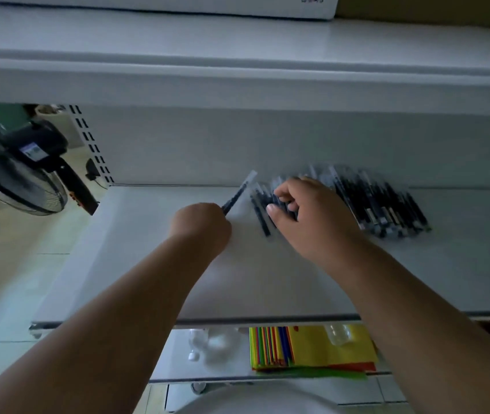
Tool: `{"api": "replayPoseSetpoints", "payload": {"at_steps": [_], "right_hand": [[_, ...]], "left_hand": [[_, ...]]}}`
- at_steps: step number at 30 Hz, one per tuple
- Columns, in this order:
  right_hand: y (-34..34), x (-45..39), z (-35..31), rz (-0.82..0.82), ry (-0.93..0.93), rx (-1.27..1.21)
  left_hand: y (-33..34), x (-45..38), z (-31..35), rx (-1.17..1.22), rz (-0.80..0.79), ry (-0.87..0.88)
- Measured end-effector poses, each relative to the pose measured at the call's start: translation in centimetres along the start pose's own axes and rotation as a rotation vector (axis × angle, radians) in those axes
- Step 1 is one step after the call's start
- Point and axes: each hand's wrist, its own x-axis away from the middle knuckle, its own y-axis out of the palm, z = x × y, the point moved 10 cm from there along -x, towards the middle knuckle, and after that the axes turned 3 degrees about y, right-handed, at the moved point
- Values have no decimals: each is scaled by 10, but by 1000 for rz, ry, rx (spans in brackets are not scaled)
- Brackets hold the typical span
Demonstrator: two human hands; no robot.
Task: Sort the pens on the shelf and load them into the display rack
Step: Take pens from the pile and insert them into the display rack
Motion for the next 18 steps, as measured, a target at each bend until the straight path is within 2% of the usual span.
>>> {"api": "replayPoseSetpoints", "payload": {"at_steps": [4,8,10,13,18], "right_hand": [[11,-6,0,-14,28,-24],[35,-13,3,-104,74,32],[49,-13,7,-184,113,93],[63,-12,9,-274,138,240],[75,-9,9,-343,172,416]], "left_hand": [[-15,11,-18,311,173,4],[-11,32,-24,902,270,37],[-7,41,-24,1114,291,46],[-8,53,-21,1278,294,63],[-10,68,-27,1353,300,56]]}}
